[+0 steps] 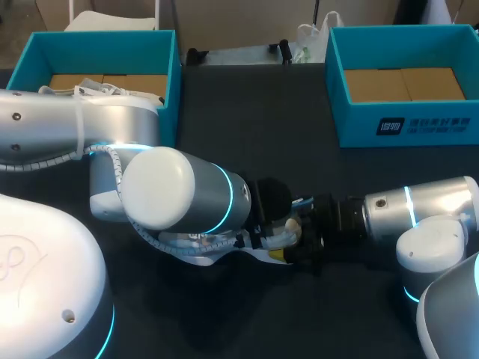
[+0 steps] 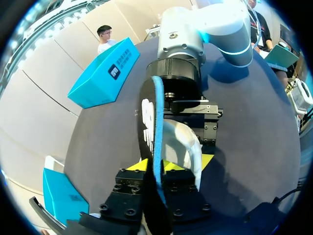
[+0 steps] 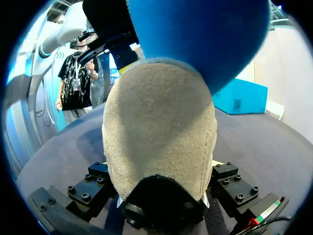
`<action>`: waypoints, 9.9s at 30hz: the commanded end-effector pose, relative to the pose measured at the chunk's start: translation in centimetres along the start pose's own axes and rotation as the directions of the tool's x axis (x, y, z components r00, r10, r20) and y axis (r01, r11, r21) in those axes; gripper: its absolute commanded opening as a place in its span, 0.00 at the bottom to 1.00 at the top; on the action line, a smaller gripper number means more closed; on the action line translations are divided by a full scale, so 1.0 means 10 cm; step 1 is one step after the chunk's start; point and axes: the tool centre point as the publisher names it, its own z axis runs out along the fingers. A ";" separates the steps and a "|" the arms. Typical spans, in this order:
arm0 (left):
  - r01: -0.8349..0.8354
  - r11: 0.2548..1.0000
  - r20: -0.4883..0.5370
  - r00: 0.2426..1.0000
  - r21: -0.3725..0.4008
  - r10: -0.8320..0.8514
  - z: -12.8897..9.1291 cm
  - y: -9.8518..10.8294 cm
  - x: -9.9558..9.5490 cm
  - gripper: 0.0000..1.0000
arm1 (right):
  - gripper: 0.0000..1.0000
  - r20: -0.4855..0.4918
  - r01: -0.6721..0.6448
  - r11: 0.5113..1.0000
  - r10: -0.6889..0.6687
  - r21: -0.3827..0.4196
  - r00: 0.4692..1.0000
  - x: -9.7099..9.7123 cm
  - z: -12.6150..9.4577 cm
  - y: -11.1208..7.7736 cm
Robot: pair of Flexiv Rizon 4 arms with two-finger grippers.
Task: Take the shoe out of the shoebox, open the shoe tongue, remove and reinsert the insole, then place the shoe into the shoebox
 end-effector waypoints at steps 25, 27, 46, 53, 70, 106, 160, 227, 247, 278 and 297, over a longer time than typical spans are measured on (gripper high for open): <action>0.110 0.994 -0.201 0.974 0.012 -0.105 -0.19 -0.53 -0.14 0.00 | 0.00 0.002 -0.001 1.000 0.001 0.005 1.000 0.01 0.01 0.01; 0.126 0.992 -0.228 0.966 0.020 -0.119 -0.26 -0.60 -0.16 0.00 | 0.00 0.002 -0.001 1.000 0.001 0.005 1.000 0.01 0.01 0.01; 0.255 0.946 -0.539 0.835 0.199 -0.112 -1.20 -1.55 -0.30 0.00 | 0.00 0.002 -0.001 1.000 0.001 0.005 1.000 0.01 0.01 0.01; 0.300 0.903 -0.582 0.810 0.308 -0.070 -1.75 -1.84 -0.44 0.00 | 0.00 0.002 -0.001 1.000 0.001 0.005 1.000 0.01 0.01 0.01; 0.309 0.873 -0.608 0.794 0.378 -0.017 -2.16 -1.98 -0.55 0.00 | 0.00 0.002 -0.001 1.000 0.001 0.005 1.000 0.01 0.01 0.01; 0.455 0.674 -0.636 0.771 0.582 0.030 -3.68 -2.14 -0.75 0.00 | 0.00 0.002 -0.001 1.000 0.001 0.005 1.000 0.01 0.01 0.01; 0.584 0.497 -0.705 0.704 0.642 0.086 -4.57 -1.97 -0.59 0.00 | 1.00 0.004 0.031 0.997 -0.031 0.072 1.000 -0.07 -0.23 0.09; 0.584 0.497 -0.705 0.704 0.642 0.086 -4.57 -1.97 -0.59 0.00 | 1.00 0.092 -0.105 0.311 0.057 0.944 0.994 0.09 -0.51 0.82; 0.584 0.497 -0.705 0.704 0.642 0.086 -4.57 -1.97 -0.59 0.00 | 1.00 -0.003 0.011 0.392 -0.023 0.920 1.000 -0.37 -0.16 0.76; 0.584 0.497 -0.705 0.704 0.642 0.086 -4.57 -1.97 -0.59 0.00 | 0.00 -0.043 0.031 0.400 0.021 0.916 0.999 -0.34 -0.02 0.46; 0.584 0.497 -0.705 0.704 0.642 0.086 -4.57 -1.97 -0.59 0.00 | 0.00 0.280 -0.293 0.434 0.094 0.852 0.955 -0.06 -0.10 1.04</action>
